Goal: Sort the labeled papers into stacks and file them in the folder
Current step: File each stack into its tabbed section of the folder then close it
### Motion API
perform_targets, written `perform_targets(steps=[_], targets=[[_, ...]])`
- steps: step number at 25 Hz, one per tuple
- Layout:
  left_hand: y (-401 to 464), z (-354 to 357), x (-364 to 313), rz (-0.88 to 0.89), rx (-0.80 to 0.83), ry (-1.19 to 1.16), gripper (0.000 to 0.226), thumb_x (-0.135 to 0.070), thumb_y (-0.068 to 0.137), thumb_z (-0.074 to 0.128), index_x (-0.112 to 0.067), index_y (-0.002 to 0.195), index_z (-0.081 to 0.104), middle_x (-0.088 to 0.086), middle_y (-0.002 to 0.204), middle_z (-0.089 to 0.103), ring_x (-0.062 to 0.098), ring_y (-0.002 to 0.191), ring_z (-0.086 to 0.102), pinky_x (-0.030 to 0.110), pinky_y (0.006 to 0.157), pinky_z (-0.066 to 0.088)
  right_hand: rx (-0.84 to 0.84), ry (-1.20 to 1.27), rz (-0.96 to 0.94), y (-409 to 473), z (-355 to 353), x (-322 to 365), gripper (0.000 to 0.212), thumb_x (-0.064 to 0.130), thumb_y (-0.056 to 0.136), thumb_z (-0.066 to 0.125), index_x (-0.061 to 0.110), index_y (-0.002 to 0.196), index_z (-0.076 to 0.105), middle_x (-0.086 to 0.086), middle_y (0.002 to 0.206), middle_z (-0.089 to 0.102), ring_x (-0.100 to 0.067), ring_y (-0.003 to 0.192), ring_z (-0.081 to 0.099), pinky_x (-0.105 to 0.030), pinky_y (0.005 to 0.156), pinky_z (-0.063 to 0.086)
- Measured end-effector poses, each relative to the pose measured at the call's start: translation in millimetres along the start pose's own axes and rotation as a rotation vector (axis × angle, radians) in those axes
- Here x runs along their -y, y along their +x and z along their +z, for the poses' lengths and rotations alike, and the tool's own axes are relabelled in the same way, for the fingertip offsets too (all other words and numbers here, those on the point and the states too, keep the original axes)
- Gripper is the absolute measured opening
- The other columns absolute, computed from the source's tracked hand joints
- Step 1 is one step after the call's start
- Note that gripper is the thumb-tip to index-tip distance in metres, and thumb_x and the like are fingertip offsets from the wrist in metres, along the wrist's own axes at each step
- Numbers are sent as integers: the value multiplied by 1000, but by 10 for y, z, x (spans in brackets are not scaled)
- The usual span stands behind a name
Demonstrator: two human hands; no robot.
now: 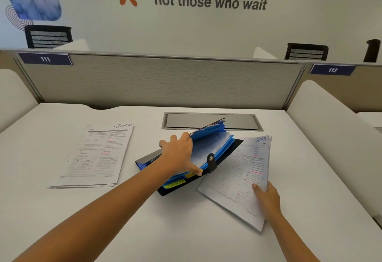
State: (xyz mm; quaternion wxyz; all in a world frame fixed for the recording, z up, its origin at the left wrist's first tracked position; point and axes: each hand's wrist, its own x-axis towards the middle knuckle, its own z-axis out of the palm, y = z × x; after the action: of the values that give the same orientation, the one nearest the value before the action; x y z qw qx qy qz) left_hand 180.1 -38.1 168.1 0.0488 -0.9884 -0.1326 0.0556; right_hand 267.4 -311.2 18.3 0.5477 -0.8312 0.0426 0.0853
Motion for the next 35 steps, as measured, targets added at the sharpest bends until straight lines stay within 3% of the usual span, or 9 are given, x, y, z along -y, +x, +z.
perform_targets(steps=[6,10,14,19,23,28,32,35], targets=[[-64,142,-47,-28,76,50,101,-72,63,66,-16,139,30,2,140,28,35,121,42,69,94,36,5,-4,-4,-20,-1,16,33,17,93,56,8,124,54,-13,111,63,-29,95,60,-40,84,52],[-66,215,-76,-27,-15,45,58,-37,84,60,-11,131,37,4,127,37,31,101,54,54,87,46,0,-4,17,-35,-2,32,34,18,93,56,8,124,54,-13,112,64,-31,98,61,-42,86,52],[10,178,-38,24,-132,109,37,-22,95,52,-10,128,43,7,122,45,25,87,62,37,74,47,0,-10,27,-32,2,35,34,20,92,57,9,124,54,-13,112,64,-31,99,62,-44,87,53],[70,85,68,128,-170,112,28,-13,95,52,-9,123,45,7,121,48,26,82,64,29,59,41,-20,66,108,17,-25,82,33,20,93,56,8,123,54,-14,113,64,-31,95,61,-39,81,52],[56,-39,130,212,-215,55,28,-11,96,49,-11,123,43,9,117,51,28,80,62,29,58,39,-39,45,115,40,-169,212,28,11,91,56,6,117,59,-14,110,65,-30,91,61,-37,79,50],[104,-72,238,268,-222,43,28,-14,96,49,-14,123,45,9,109,59,28,86,62,32,66,46,-236,-11,-9,143,-752,731,28,8,84,61,1,111,64,-23,107,67,-33,93,66,-42,83,53],[139,-26,223,310,-227,6,25,-18,97,48,-13,122,45,9,109,63,27,87,62,31,69,48,-168,80,-95,-24,-1376,1466,29,2,86,61,3,115,62,-10,101,64,-13,61,60,-18,56,52],[131,9,173,330,-239,-28,24,-18,98,45,-11,121,44,11,110,64,28,84,61,29,64,41,34,13,-20,-207,-1710,1832,14,8,86,64,1,98,65,-1,66,69,-10,46,57,-15,45,45]])
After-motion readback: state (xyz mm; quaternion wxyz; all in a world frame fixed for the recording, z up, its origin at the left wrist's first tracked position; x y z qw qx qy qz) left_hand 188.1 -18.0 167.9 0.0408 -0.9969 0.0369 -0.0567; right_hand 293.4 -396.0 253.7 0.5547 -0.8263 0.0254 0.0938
